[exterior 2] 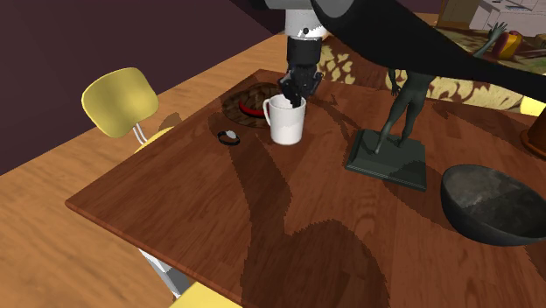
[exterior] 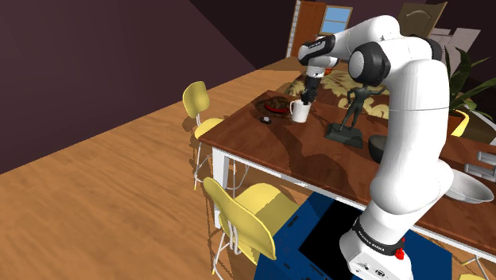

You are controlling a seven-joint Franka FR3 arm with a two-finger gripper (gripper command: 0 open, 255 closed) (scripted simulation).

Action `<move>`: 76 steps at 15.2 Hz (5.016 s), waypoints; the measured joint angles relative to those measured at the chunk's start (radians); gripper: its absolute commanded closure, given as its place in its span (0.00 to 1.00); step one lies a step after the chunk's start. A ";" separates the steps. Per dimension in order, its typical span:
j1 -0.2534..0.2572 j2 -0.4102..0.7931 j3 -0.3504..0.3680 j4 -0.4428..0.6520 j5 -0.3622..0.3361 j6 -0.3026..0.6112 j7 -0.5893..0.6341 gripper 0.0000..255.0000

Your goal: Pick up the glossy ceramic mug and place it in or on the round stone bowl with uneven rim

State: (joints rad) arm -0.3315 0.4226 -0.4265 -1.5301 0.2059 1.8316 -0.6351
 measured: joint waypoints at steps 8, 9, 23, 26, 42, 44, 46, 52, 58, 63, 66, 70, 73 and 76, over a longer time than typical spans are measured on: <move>-0.006 -0.016 -0.006 0.084 -0.010 -0.098 0.008 1.00; -0.006 -0.017 -0.006 0.097 -0.010 -0.112 0.011 1.00; -0.024 -0.132 -0.038 0.068 -0.055 -0.192 -0.032 1.00; -0.031 -0.220 -0.060 -0.039 -0.092 -0.167 -0.065 1.00; -0.148 -0.540 -0.191 -0.353 -0.276 -0.130 -0.284 1.00; -0.167 -0.560 -0.213 -0.363 -0.293 -0.135 -0.320 1.00; -0.186 -0.579 -0.233 -0.369 -0.310 -0.142 -0.355 1.00; -0.238 -0.613 -0.298 -0.396 -0.350 -0.135 -0.460 1.00; -0.244 -0.610 -0.310 -0.474 -0.354 -0.055 -0.468 1.00; -0.245 -0.600 -0.317 -0.533 -0.352 0.012 -0.468 1.00; -0.246 -0.591 -0.322 -0.565 -0.348 0.053 -0.472 1.00; -0.246 -0.576 -0.329 -0.592 -0.341 0.092 -0.478 1.00; -0.246 -0.574 -0.330 -0.594 -0.340 0.095 -0.479 1.00; -0.246 -0.574 -0.330 -0.594 -0.340 0.096 -0.479 0.00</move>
State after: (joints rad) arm -0.5778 -0.1515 -0.7563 -2.1243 -0.1338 1.9273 -1.1139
